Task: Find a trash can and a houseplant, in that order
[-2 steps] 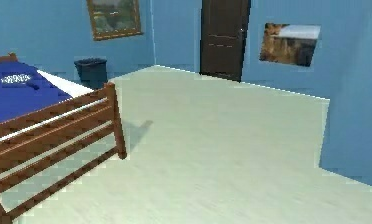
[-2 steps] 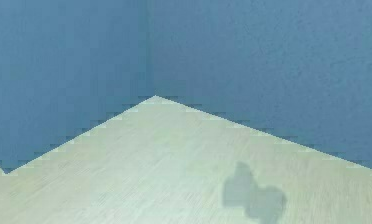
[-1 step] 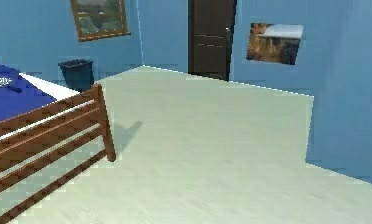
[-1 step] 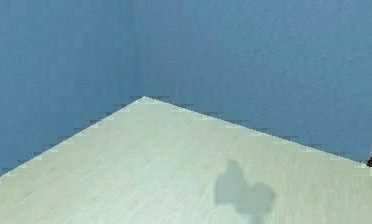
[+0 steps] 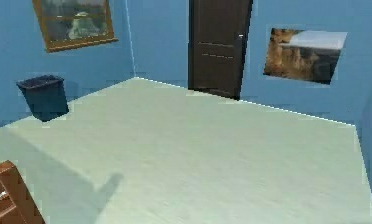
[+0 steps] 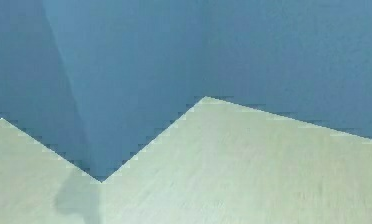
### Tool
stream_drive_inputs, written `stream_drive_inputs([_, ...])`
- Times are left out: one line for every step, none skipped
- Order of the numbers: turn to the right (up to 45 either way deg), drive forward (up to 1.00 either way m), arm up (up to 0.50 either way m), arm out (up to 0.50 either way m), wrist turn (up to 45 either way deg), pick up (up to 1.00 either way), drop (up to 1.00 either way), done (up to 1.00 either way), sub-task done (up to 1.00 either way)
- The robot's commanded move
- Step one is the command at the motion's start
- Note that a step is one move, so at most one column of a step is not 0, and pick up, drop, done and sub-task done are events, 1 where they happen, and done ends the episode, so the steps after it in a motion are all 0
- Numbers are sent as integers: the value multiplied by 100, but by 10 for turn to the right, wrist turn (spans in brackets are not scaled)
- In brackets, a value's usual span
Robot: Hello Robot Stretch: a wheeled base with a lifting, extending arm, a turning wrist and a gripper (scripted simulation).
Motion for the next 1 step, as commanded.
stream_drive_inputs([0,60,0,0,0,0,0,0,0])
